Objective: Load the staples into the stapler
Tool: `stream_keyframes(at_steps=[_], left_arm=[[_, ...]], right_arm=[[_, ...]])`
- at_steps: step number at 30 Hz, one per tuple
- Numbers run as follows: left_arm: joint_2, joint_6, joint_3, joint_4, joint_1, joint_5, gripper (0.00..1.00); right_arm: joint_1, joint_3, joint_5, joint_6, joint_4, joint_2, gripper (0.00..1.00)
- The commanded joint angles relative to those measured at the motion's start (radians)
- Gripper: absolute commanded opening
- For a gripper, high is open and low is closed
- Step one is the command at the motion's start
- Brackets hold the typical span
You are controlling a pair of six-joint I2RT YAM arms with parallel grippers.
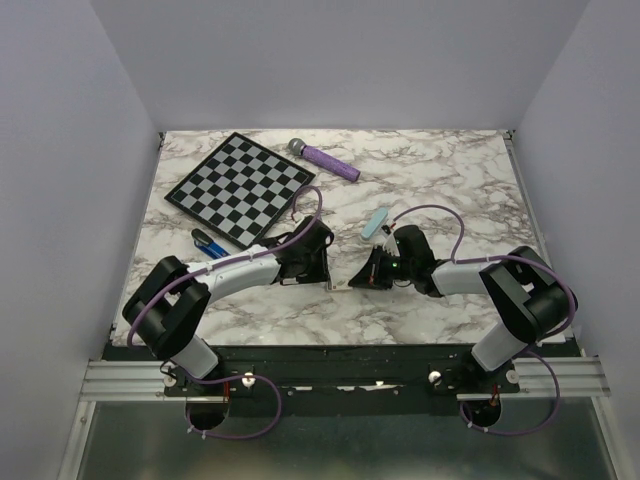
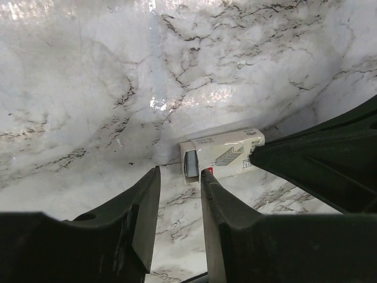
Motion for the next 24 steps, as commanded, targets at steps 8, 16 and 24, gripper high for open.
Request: stream_keyframes(at_steps=[8, 16, 24], left_arm=[[0.039, 0.011, 0.031, 0.026, -0.006, 0.082, 0.40], [0.057, 0.016, 0.028, 0.017, -0.006, 0.070, 0.33], [0.085, 0.017, 0.031, 0.031, -0.006, 0.085, 0.29]], right_arm=[[-0.005, -0.007, -0.022, -0.021, 0.007, -0.010, 0.01], [-0.004, -0.007, -0.026, -0.021, 0.010, -0.010, 0.01], [-0.005, -0.007, -0.032, -0.020, 0.015, -0.007, 0.01]])
